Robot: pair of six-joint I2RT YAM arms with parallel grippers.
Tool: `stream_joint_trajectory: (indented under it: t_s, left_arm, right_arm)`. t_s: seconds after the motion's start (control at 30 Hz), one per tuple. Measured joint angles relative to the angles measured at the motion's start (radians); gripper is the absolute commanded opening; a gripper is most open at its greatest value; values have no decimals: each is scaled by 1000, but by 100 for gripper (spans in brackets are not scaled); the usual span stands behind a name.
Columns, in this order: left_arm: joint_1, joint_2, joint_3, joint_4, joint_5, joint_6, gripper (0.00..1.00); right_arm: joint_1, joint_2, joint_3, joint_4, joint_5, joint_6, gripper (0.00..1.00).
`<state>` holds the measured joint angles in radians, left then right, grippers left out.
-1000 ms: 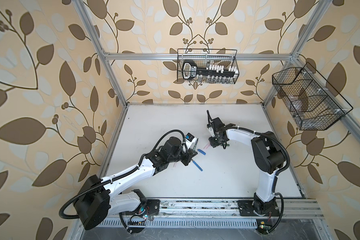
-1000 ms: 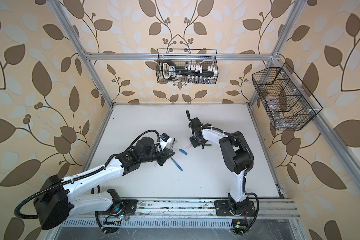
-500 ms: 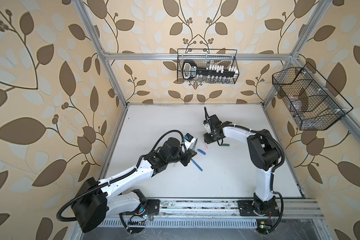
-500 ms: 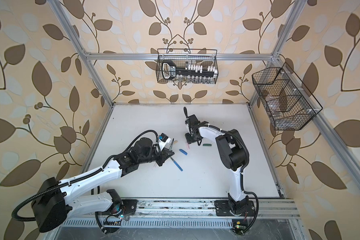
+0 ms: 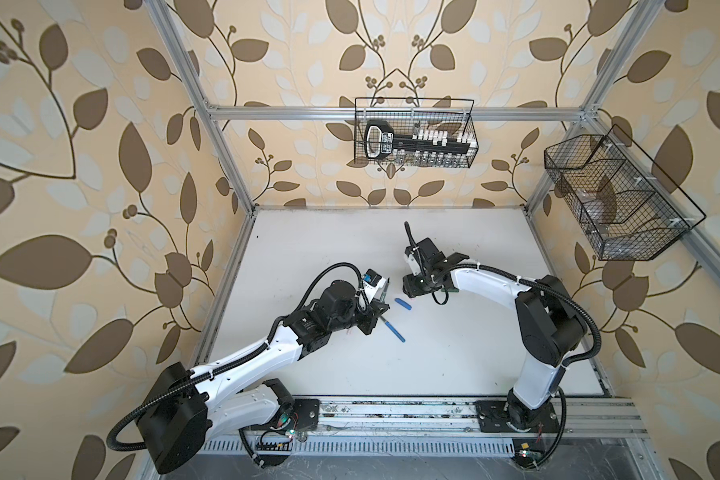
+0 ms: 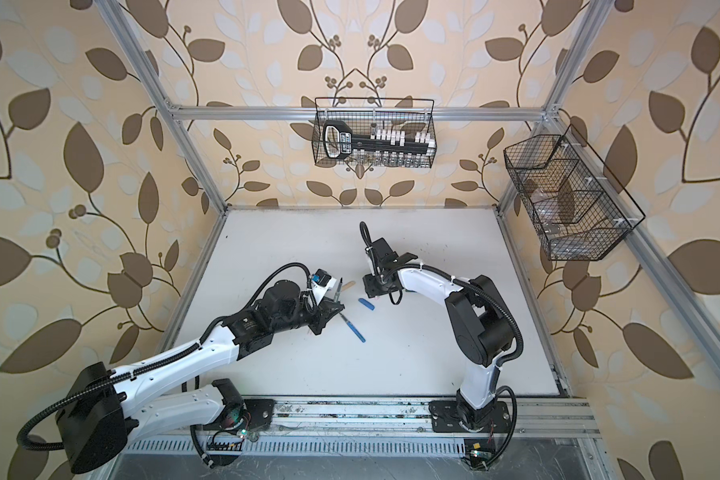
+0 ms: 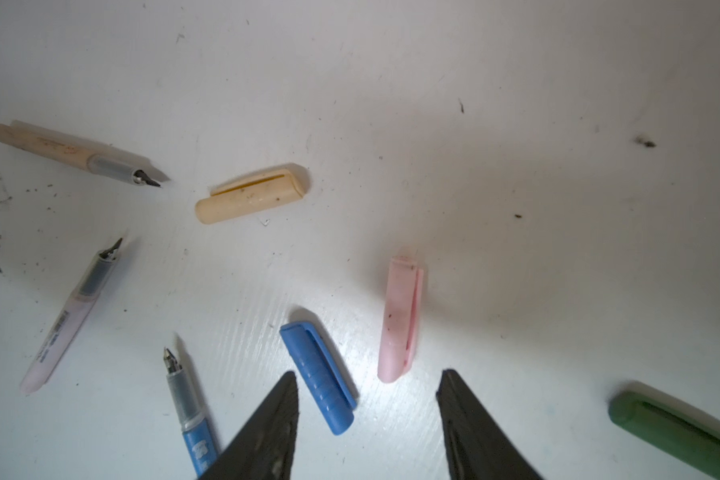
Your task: Insert the pens into the pen caps
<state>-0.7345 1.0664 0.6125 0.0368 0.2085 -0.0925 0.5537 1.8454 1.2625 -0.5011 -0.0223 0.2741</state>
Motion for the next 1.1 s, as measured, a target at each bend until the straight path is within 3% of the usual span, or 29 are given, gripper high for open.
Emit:
stream_joint_trajectory:
  t_s: [0.17, 0.53, 0.73, 0.87, 1.1]
  left_arm:
    - [0, -19, -2, 11, -18, 0, 0]
    - [0, -18, -2, 12, -29, 0, 0]
    - [0, -18, -2, 12, -29, 0, 0]
    - [0, -18, -2, 11, -29, 0, 0]
    - [0, -9, -2, 12, -29, 0, 0]
  right_arm:
    - [5, 98, 86, -31, 34, 3, 55]
    - [18, 170, 168, -93, 71, -23, 51]
    - [18, 222, 200, -118, 77, -48, 43]
    - [18, 224, 204, -133, 77, -57, 30]
    - [-5, 223, 204, -142, 74, -67, 17]
